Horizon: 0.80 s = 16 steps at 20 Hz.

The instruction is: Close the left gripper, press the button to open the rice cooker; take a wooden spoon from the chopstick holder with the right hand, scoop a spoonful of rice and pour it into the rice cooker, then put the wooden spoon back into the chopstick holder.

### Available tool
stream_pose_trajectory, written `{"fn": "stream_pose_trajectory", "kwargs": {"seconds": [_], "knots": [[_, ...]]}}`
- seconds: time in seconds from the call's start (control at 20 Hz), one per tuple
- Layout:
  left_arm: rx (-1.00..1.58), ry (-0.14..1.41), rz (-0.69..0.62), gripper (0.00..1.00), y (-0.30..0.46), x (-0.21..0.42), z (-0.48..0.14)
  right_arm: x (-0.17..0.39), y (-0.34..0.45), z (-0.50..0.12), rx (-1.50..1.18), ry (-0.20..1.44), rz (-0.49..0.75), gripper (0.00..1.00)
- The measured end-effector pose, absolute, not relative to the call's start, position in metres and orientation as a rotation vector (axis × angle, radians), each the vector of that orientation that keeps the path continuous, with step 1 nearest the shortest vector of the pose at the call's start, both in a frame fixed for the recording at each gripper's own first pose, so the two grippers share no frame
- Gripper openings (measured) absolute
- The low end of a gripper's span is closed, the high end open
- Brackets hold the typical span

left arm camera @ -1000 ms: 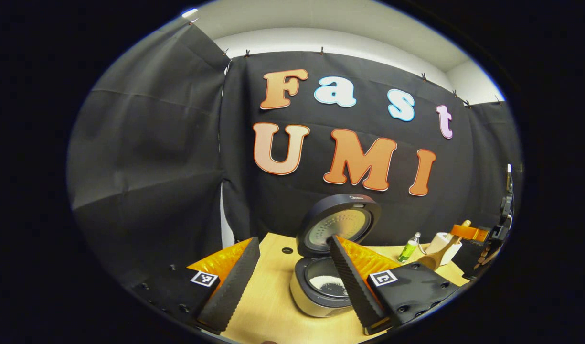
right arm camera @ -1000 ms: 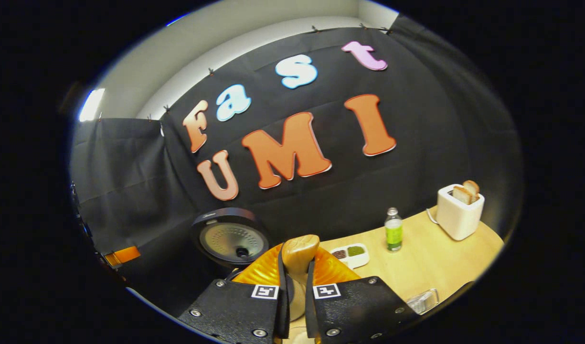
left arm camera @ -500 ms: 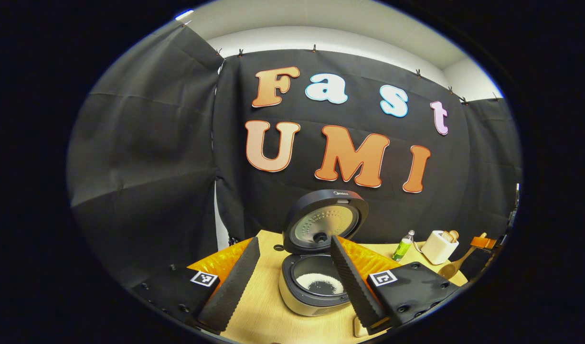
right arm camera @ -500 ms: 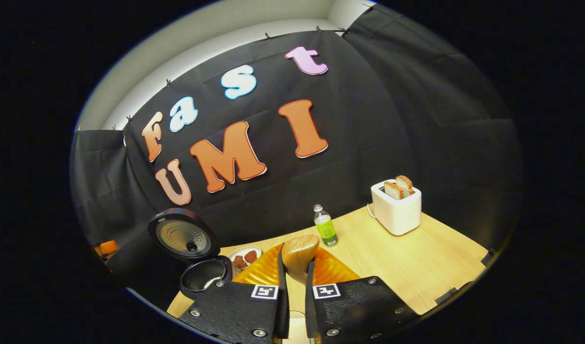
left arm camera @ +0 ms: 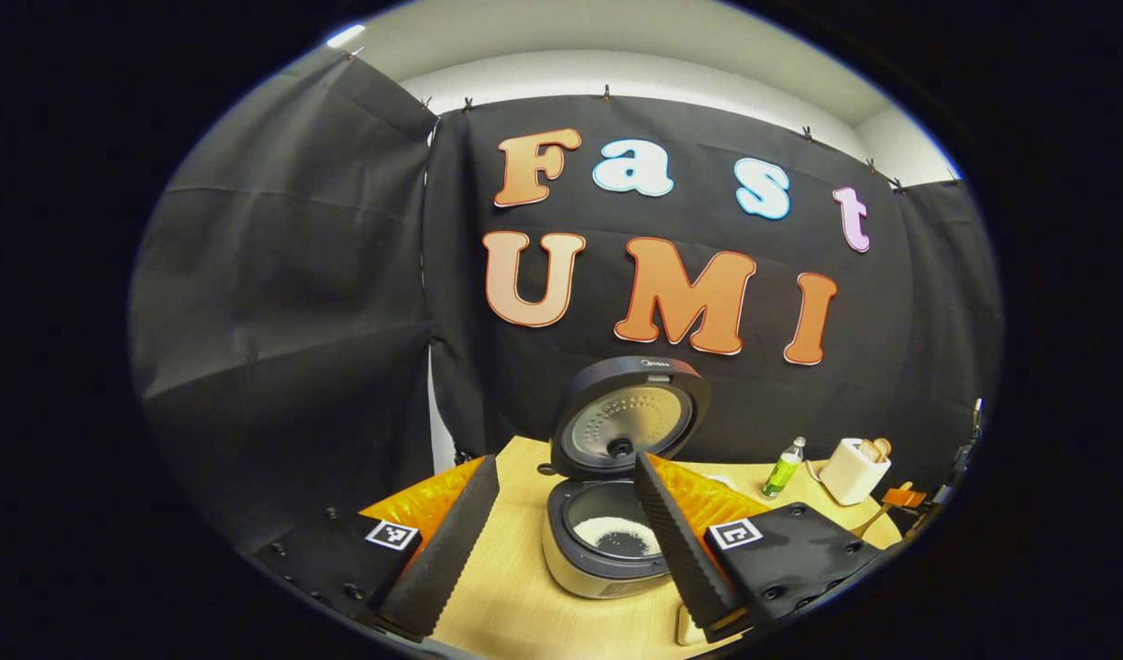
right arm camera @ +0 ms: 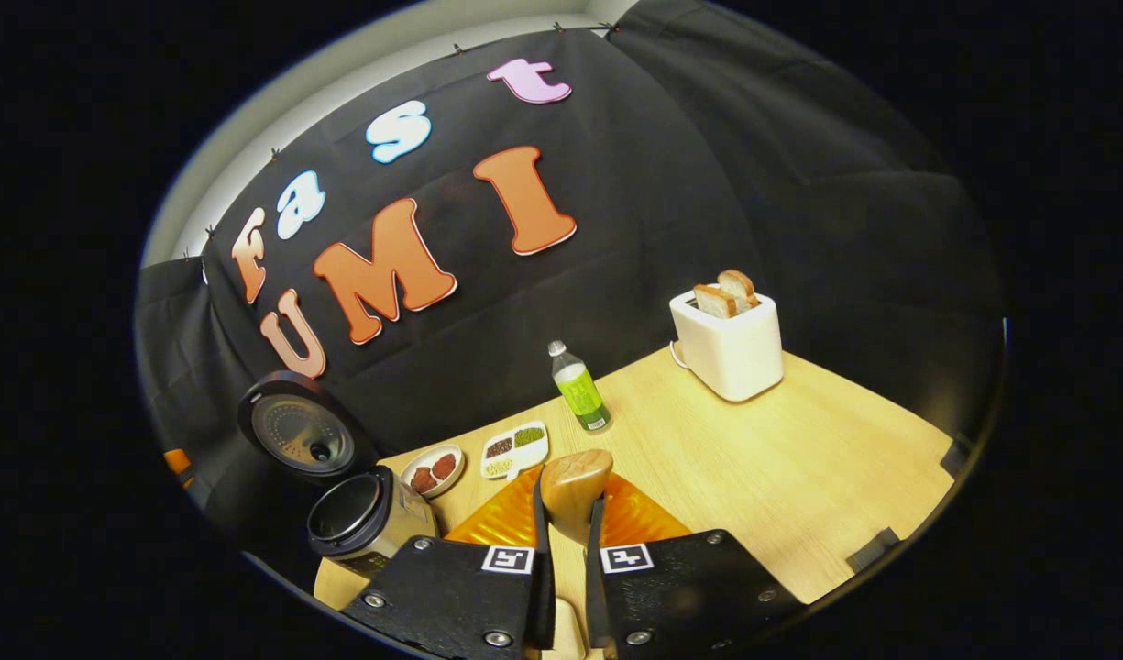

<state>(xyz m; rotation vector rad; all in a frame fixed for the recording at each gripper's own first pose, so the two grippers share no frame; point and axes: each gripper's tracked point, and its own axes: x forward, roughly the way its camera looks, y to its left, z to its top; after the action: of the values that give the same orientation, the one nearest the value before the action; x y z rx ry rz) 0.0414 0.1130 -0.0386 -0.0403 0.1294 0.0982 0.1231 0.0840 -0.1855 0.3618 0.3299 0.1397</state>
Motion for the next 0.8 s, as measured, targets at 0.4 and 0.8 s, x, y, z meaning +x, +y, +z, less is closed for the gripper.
{"fn": "stream_pose_trajectory", "kwargs": {"seconds": [0.4, 0.8], "knots": [[0.017, 0.140, 0.118, 0.99, 0.114, 0.034, -0.037, 0.136, 0.077, -0.231, 0.430, 0.409, 0.131, 0.13], [-0.007, 0.138, 0.087, 0.99, 0.103, 0.046, -0.038, 0.137, 0.016, -0.220, 0.302, 0.385, -0.003, 0.66]]}}
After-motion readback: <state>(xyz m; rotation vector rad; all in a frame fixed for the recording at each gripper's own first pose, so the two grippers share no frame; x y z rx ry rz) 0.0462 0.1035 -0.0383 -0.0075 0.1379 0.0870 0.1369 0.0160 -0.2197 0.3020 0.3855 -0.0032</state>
